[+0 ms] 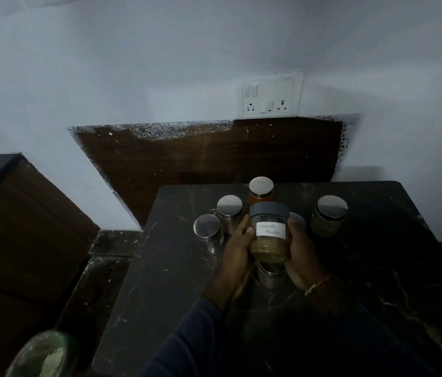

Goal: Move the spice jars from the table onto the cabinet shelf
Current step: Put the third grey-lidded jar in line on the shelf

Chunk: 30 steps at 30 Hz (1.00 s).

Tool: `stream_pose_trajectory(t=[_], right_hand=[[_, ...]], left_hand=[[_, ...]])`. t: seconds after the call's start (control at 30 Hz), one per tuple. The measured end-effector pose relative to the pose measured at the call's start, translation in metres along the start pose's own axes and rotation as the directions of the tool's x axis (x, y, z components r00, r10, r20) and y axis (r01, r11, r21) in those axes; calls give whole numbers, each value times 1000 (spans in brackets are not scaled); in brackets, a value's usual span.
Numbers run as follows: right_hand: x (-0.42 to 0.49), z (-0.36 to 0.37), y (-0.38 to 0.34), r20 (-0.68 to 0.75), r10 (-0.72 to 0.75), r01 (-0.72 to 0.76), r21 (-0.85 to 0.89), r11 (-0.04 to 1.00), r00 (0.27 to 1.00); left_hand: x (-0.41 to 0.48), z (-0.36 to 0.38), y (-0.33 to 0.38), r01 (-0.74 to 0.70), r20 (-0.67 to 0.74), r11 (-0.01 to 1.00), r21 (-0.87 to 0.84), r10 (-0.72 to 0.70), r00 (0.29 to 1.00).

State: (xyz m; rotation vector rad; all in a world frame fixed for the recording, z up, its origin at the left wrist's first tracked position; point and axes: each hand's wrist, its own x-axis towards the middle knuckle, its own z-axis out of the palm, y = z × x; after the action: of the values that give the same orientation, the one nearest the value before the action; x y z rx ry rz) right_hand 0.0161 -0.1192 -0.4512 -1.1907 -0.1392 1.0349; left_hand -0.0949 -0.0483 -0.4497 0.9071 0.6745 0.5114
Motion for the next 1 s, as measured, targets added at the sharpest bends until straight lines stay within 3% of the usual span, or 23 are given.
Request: stream_pose_trajectory(t=[0.27, 0.57, 0.83, 1.0], right_hand=[[11, 0, 2, 57, -124, 129, -91, 988, 991], [8, -2, 5, 32, -103, 107, -163, 981, 994], [10, 2, 2, 3, -113, 112, -157, 981, 994], [10, 45, -41, 28, -203, 203, -246, 948, 979]], left_hand=[[6, 1, 15, -50, -40, 999, 15, 50, 998], [6, -4, 5, -41, 6, 999, 15, 41, 999], [11, -13, 2, -78, 23, 990, 115, 76, 997], [20, -7, 36, -277, 138, 897, 344, 243, 960]])
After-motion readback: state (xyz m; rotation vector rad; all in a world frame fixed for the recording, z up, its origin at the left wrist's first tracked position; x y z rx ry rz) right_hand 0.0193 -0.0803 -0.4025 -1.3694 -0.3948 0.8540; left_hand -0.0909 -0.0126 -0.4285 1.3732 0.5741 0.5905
